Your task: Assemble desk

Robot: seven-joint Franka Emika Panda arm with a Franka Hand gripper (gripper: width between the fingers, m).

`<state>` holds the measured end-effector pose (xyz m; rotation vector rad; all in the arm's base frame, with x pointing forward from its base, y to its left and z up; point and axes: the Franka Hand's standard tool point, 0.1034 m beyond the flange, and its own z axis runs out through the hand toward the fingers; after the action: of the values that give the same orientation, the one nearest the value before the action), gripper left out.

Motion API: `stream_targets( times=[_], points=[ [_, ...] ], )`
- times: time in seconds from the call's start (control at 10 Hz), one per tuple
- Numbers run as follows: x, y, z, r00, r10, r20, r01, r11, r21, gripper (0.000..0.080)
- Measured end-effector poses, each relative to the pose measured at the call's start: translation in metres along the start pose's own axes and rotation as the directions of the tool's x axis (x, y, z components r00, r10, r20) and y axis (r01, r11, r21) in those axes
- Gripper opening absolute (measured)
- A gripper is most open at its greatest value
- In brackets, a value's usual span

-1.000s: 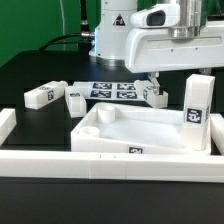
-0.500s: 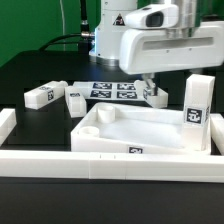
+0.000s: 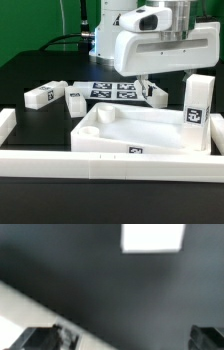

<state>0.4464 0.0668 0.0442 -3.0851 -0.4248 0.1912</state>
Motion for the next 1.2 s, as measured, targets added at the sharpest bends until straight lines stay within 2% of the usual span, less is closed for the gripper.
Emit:
stream_targets(
  times=[0.1, 0.2, 0.3, 0.6, 0.7, 0.8, 0.9, 1.2],
  points=[
    [-0.004, -0.001, -0.001, 0.996, 0.032, 0.08, -0.033, 0.999, 0.01, 0.0649],
    [-0.005, -0.004, 0.002, 0.994, 0.028, 0.11, -0.029, 1.0, 0.007, 0.0649],
    [-0.01, -0.007, 0.005, 0.985, 0.028, 0.167, -0.031, 0.999, 0.015, 0.0649],
    [-0.01, -0.009, 0.005, 0.952, 0.022, 0.305, -0.035, 0.999, 0.036, 0.0649],
    [-0.008, -0.008, 0.006, 0.95, 0.008, 0.311, -0.018, 0.999, 0.029, 0.0649],
    [-0.011, -0.006, 0.009, 0.945, -0.046, 0.325, 0.051, 0.999, -0.006, 0.0649],
    [-0.013, -0.006, 0.011, 0.94, -0.077, 0.333, 0.089, 0.996, -0.021, 0.0649],
    [-0.015, -0.005, 0.012, 0.934, -0.078, 0.349, 0.09, 0.996, -0.018, 0.0649]
  ],
)
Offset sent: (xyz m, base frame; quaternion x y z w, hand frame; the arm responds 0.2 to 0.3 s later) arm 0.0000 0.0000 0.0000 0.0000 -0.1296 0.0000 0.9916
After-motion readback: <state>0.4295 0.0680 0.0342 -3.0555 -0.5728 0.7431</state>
